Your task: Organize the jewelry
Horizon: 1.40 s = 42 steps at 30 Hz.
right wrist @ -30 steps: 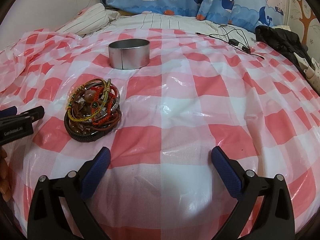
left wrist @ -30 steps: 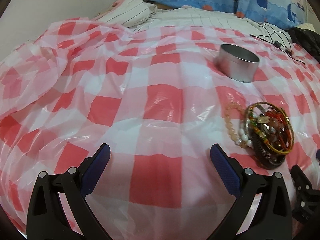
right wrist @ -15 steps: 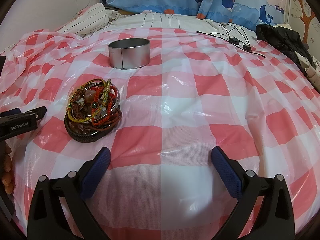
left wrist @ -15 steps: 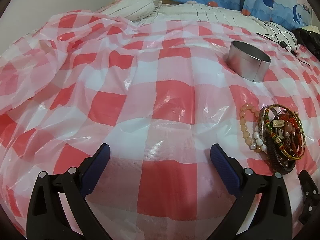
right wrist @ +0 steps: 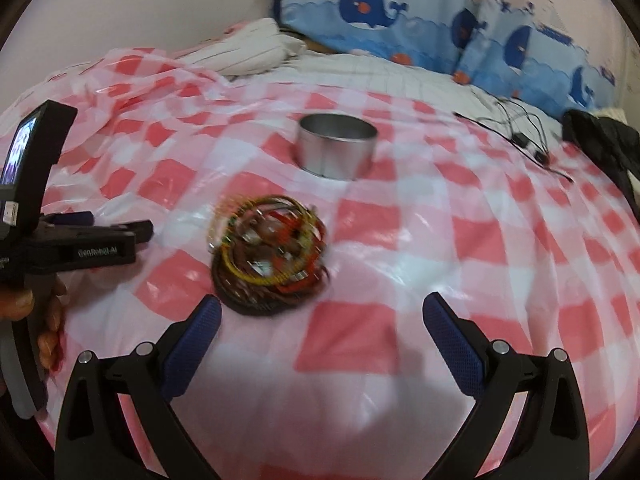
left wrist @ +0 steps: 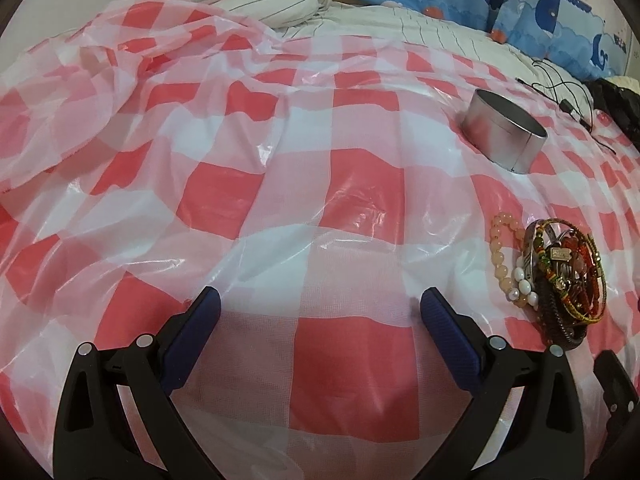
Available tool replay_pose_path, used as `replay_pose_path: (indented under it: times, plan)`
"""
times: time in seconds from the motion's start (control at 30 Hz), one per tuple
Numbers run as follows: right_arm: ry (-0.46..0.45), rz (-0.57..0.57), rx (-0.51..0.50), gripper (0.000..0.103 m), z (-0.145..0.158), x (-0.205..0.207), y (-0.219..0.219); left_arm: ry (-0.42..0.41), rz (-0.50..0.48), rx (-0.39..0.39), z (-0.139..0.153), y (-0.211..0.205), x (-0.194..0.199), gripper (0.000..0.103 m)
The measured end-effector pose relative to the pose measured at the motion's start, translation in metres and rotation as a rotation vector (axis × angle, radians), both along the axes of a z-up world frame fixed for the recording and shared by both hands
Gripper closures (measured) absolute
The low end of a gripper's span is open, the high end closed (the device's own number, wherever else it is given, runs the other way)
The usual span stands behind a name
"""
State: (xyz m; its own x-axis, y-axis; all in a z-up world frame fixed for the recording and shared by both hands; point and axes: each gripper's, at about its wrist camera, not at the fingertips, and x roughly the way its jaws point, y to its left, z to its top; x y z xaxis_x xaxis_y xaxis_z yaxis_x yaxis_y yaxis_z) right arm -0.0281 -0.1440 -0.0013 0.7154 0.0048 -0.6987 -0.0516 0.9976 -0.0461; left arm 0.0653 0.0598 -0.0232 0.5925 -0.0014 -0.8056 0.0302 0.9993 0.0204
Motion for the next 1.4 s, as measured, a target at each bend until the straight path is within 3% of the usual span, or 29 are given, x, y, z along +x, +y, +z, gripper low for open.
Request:
replay_pose_path:
  times: [0.1, 0.2, 0.3, 0.47, 0.53, 0.73, 0.8, 0.87, 0.93, 1.17, 1.3, 1.4]
  plan:
    - [0.011, 0.034, 0.030, 0.006, 0.003, 0.012, 0.002, -0.004, -0.010, 0.023, 0.000, -0.001, 0.000, 0.006]
    - [0.026, 0.023, 0.086, 0.006, 0.008, 0.020, -0.008, -0.043, -0.063, -0.014, 0.008, -0.007, -0.003, 0.006]
    - [0.029, -0.019, 0.081, 0.006, 0.015, 0.022, -0.021, -0.100, -0.180, -0.104, 0.020, -0.026, -0.004, 0.006]
    - [0.033, -0.046, 0.033, 0.006, 0.029, 0.023, -0.047, -0.102, -0.357, -0.068, 0.021, -0.076, 0.005, 0.007]
    - [0.030, -0.054, 0.049, 0.006, 0.030, 0.024, -0.056, -0.100, -0.387, -0.099, 0.022, -0.084, 0.010, 0.009]
    - [0.071, -0.067, 0.187, 0.006, 0.017, 0.029, -0.074, -0.013, -0.438, -0.301, 0.014, -0.087, 0.032, 0.041]
    - [0.062, -0.068, 0.199, 0.006, 0.019, 0.030, -0.075, 0.005, -0.454, -0.303, 0.011, -0.092, 0.033, 0.054]
    - [0.055, -0.070, 0.200, 0.006, 0.019, 0.029, -0.074, 0.024, -0.485, -0.294, 0.009, -0.097, 0.031, 0.083]
    - [0.056, -0.076, 0.205, 0.006, 0.018, 0.030, -0.075, 0.022, -0.487, -0.250, 0.010, -0.100, 0.029, 0.094]
    - [0.064, -0.053, 0.221, 0.006, 0.015, 0.028, -0.070, 0.015, -0.470, -0.372, 0.034, -0.072, 0.023, 0.098]
    - [0.077, -0.010, 0.215, 0.006, 0.011, 0.030, -0.060, -0.012, -0.445, -0.412, 0.048, -0.055, 0.020, 0.098]
    - [0.085, 0.024, 0.266, 0.006, 0.009, 0.035, -0.057, -0.026, -0.408, -0.419, 0.054, -0.041, 0.021, 0.098]
